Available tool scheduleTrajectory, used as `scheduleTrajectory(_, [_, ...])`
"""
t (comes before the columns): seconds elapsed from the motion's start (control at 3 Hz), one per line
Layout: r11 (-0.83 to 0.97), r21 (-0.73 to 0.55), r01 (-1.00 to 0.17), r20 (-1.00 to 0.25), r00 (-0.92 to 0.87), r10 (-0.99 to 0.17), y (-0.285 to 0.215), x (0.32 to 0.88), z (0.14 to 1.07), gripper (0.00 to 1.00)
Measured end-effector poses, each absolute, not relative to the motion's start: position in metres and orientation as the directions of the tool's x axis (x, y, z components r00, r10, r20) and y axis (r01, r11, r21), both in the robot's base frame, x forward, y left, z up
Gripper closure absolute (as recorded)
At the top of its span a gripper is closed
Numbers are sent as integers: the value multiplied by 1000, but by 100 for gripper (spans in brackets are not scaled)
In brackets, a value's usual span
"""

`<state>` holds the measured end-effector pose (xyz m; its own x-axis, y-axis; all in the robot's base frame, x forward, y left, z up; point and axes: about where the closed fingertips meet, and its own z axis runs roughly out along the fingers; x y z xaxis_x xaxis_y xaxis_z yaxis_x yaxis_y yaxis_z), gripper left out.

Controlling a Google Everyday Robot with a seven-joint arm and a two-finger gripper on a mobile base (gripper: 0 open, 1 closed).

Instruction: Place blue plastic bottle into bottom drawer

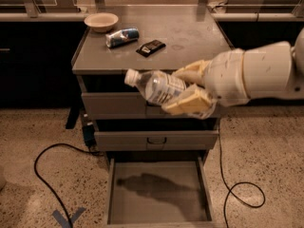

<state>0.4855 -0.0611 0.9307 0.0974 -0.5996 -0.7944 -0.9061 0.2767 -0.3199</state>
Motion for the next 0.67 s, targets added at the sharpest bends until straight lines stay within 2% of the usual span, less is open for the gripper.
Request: scheduleTrajectory(0.67, [413,-292,-863,-882,75,-465,-51,448,821,100])
